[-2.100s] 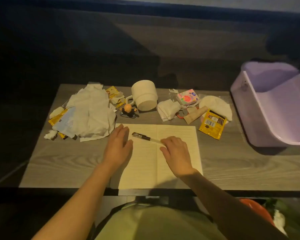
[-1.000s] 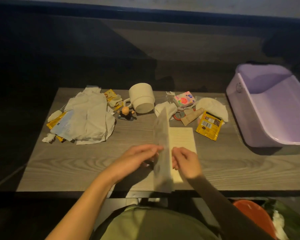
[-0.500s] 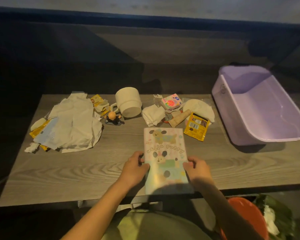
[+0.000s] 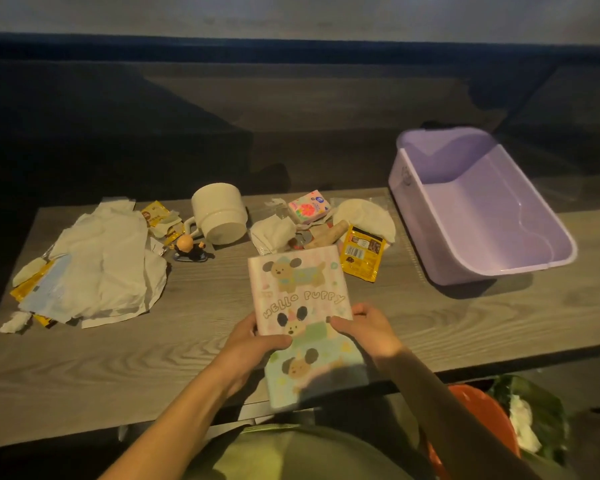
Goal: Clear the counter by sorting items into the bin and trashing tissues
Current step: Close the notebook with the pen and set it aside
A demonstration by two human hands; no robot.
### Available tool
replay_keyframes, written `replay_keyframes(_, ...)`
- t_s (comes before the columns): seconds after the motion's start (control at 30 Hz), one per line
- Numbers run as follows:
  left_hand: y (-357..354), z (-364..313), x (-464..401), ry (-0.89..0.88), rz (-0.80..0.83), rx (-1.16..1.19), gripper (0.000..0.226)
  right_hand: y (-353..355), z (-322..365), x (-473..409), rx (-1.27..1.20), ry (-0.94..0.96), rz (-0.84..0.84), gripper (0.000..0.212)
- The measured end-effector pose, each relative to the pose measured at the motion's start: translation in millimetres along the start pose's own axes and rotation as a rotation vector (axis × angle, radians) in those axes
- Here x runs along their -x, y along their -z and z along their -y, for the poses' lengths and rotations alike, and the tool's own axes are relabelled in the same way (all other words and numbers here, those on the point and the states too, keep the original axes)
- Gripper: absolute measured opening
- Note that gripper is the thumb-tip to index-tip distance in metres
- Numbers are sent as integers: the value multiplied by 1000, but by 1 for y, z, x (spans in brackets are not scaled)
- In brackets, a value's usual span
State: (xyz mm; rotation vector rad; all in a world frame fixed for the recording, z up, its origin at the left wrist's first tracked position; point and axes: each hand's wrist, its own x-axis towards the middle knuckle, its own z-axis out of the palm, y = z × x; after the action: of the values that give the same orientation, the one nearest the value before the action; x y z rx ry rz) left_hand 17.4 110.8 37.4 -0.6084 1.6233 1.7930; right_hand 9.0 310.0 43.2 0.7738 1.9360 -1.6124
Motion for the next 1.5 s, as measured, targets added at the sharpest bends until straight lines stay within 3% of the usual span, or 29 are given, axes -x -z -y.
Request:
replay_keyframes(0.17, -36, -9, -6, -45, 132, 28, 42, 42, -1, 2, -60, 52, -47, 37)
replay_keyframes(0.4, -106, -19, -22, -52, 291, -328, 37, 111, -24, 7, -52, 32, -175, 24)
replay_keyframes(0.5, -128, -20, -31, -48, 307, -373, 39, 131, -33, 3, -38, 2, -219, 35)
replay_keyframes(0.6, -141, -17, -39, -58, 271, -406, 38, 143, -42, -7, -27, -2, -240, 39)
replay_keyframes(0.7, -139, -10, -48, -92, 181, -437, 33, 139, -36, -9, -7, 10, -235, 21)
replay_keyframes(0.9, -119, -13, -56, -148, 53, -488, 20, 126, -26, -22, 22, 19, -198, 29)
replay_keyframes(1.0, -113, -19, -58, -207, -14, -568, 20, 117, -18, -31, 45, 34, -208, 19)
replay_keyframes(1.23, -117, -24, -58, -296, -42, -641, 41, 114, -15, -37, 193, 65, -284, 23)
replay_keyframes(1.5, -100, -17, -63, -329, -22, -784, 32, 99, -13, -40, 452, 67, -448, 33)
